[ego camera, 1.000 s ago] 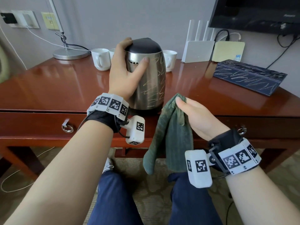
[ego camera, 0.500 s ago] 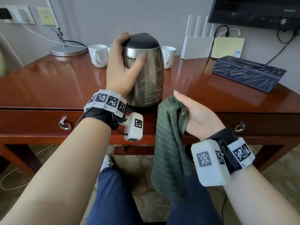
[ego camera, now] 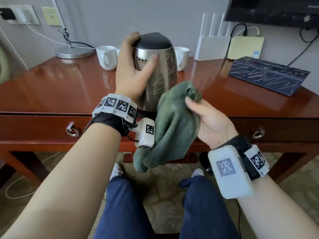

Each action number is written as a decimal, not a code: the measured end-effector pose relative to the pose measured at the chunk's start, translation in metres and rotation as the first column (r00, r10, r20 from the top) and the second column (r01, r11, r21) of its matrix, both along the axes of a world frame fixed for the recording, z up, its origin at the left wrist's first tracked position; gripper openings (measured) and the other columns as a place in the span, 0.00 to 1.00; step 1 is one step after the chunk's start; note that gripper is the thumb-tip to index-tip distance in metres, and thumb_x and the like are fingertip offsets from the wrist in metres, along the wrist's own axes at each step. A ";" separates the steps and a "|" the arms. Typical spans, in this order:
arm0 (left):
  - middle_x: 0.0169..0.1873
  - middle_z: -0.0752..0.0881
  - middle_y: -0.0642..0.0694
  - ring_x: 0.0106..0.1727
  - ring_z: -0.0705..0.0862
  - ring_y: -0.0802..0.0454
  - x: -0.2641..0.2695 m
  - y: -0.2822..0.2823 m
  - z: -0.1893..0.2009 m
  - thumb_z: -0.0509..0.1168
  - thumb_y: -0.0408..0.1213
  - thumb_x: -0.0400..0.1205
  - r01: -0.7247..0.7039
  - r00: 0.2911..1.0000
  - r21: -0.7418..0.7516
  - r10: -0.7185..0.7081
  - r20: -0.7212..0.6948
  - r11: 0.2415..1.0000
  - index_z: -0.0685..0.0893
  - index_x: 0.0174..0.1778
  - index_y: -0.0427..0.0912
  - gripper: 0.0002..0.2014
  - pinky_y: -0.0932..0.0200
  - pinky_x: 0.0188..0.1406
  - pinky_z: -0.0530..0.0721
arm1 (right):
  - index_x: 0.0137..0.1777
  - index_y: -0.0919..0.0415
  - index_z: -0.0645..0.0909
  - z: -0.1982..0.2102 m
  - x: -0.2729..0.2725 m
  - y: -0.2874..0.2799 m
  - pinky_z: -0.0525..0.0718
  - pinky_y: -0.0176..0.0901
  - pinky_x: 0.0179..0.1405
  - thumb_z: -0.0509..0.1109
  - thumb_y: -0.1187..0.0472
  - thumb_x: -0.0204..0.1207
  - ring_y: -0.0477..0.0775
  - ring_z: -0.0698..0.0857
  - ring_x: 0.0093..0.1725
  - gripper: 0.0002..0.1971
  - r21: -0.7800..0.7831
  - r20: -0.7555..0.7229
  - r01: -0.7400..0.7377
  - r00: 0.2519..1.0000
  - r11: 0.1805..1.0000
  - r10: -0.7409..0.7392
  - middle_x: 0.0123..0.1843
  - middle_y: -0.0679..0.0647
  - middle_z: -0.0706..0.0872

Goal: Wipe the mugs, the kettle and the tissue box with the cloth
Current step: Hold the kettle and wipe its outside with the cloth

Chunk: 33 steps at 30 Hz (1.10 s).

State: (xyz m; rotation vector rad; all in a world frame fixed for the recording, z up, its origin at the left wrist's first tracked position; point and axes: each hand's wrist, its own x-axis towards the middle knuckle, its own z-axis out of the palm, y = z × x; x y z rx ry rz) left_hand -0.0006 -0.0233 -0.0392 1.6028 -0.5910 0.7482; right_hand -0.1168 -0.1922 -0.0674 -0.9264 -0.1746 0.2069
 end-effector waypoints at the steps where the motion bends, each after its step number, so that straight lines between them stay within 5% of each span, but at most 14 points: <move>1: 0.69 0.77 0.52 0.73 0.74 0.60 0.000 0.000 0.000 0.67 0.51 0.78 -0.004 1.000 0.003 0.004 -0.001 1.000 0.72 0.72 0.44 0.28 0.60 0.77 0.69 | 0.55 0.62 0.87 0.000 -0.001 0.002 0.88 0.51 0.55 0.65 0.60 0.76 0.57 0.89 0.53 0.13 0.078 -0.055 0.046 0.998 0.996 -0.042 0.52 0.60 0.90; 3: 0.69 0.77 0.51 0.74 0.74 0.59 0.000 0.000 0.000 0.67 0.52 0.78 -0.007 1.000 0.005 0.007 -0.008 1.000 0.72 0.71 0.45 0.27 0.58 0.77 0.70 | 0.52 0.63 0.84 0.000 -0.001 0.005 0.89 0.47 0.49 0.63 0.50 0.80 0.56 0.89 0.47 0.17 0.015 -0.185 0.140 0.973 0.990 -0.135 0.43 0.58 0.91; 6: 0.69 0.77 0.51 0.74 0.74 0.58 -0.001 -0.001 0.000 0.67 0.51 0.78 0.001 1.000 0.005 -0.001 -0.013 1.000 0.72 0.72 0.44 0.28 0.57 0.78 0.70 | 0.34 0.61 0.78 0.001 -0.005 0.004 0.80 0.44 0.41 0.62 0.40 0.81 0.49 0.85 0.26 0.26 -0.183 -0.345 0.144 0.917 0.973 -0.200 0.23 0.54 0.83; 10: 0.70 0.77 0.51 0.74 0.74 0.59 -0.001 0.000 0.000 0.67 0.50 0.79 0.002 1.000 0.002 -0.002 -0.012 1.000 0.71 0.72 0.44 0.27 0.59 0.77 0.70 | 0.18 0.65 0.81 0.001 -0.007 0.007 0.83 0.48 0.42 0.65 0.38 0.78 0.53 0.85 0.24 0.35 -0.170 -0.406 0.077 0.903 0.982 -0.141 0.21 0.56 0.81; 15: 0.68 0.77 0.53 0.73 0.74 0.60 -0.002 0.000 0.000 0.67 0.50 0.79 0.006 1.000 0.006 -0.006 -0.003 1.000 0.71 0.71 0.45 0.27 0.63 0.76 0.69 | 0.45 0.68 0.86 0.006 -0.001 0.006 0.90 0.47 0.43 0.70 0.58 0.78 0.58 0.89 0.42 0.11 -0.256 -0.211 0.095 0.966 0.962 -0.151 0.42 0.61 0.90; 18: 0.68 0.77 0.52 0.74 0.74 0.59 -0.001 0.000 0.000 0.67 0.50 0.79 -0.005 1.000 0.007 0.005 0.009 1.000 0.72 0.72 0.42 0.28 0.60 0.77 0.69 | 0.58 0.75 0.82 0.007 -0.003 -0.002 0.88 0.43 0.49 0.62 0.67 0.83 0.56 0.88 0.49 0.12 -0.401 0.023 0.129 0.991 0.907 -0.131 0.49 0.62 0.89; 22: 0.68 0.77 0.53 0.73 0.74 0.61 0.000 0.000 -0.001 0.67 0.51 0.79 -0.018 1.000 0.015 0.018 0.008 1.000 0.72 0.72 0.43 0.28 0.63 0.76 0.69 | 0.54 0.69 0.85 0.013 -0.010 -0.009 0.86 0.48 0.56 0.64 0.62 0.83 0.57 0.89 0.54 0.12 -0.610 0.326 0.301 0.939 0.733 -0.114 0.51 0.61 0.90; 27: 0.68 0.77 0.52 0.73 0.74 0.60 0.001 -0.001 -0.001 0.67 0.51 0.78 -0.015 1.000 0.010 0.015 0.010 1.000 0.73 0.73 0.39 0.30 0.64 0.76 0.69 | 0.44 0.49 0.90 0.006 -0.002 -0.013 0.80 0.54 0.64 0.77 0.52 0.71 0.47 0.79 0.57 0.04 -0.540 0.596 0.629 0.755 0.559 -0.274 0.57 0.47 0.78; 28: 0.67 0.77 0.52 0.73 0.74 0.60 0.000 0.000 -0.001 0.67 0.51 0.78 -0.018 1.000 0.010 0.018 0.010 1.000 0.73 0.73 0.39 0.30 0.64 0.76 0.69 | 0.42 0.46 0.90 0.005 0.000 -0.010 0.79 0.52 0.64 0.79 0.52 0.70 0.46 0.79 0.59 0.03 -0.501 0.595 0.641 0.743 0.582 -0.306 0.59 0.45 0.76; 30: 0.67 0.77 0.53 0.72 0.74 0.61 0.001 0.000 0.000 0.67 0.51 0.78 -0.017 1.000 0.010 0.017 0.003 1.000 0.73 0.73 0.40 0.30 0.66 0.75 0.69 | 0.48 0.48 0.90 0.003 0.003 -0.006 0.81 0.49 0.64 0.78 0.56 0.71 0.48 0.81 0.62 0.07 -0.335 0.504 0.556 0.788 0.760 -0.355 0.67 0.47 0.78; 33: 0.67 0.77 0.54 0.72 0.74 0.63 0.001 0.000 0.000 0.67 0.52 0.78 -0.008 1.000 0.007 0.008 -0.006 1.000 0.72 0.73 0.41 0.30 0.69 0.74 0.68 | 0.54 0.56 0.88 0.003 0.003 0.001 0.86 0.45 0.54 0.67 0.63 0.74 0.48 0.87 0.51 0.12 0.017 0.331 0.338 0.886 0.941 -0.324 0.55 0.51 0.89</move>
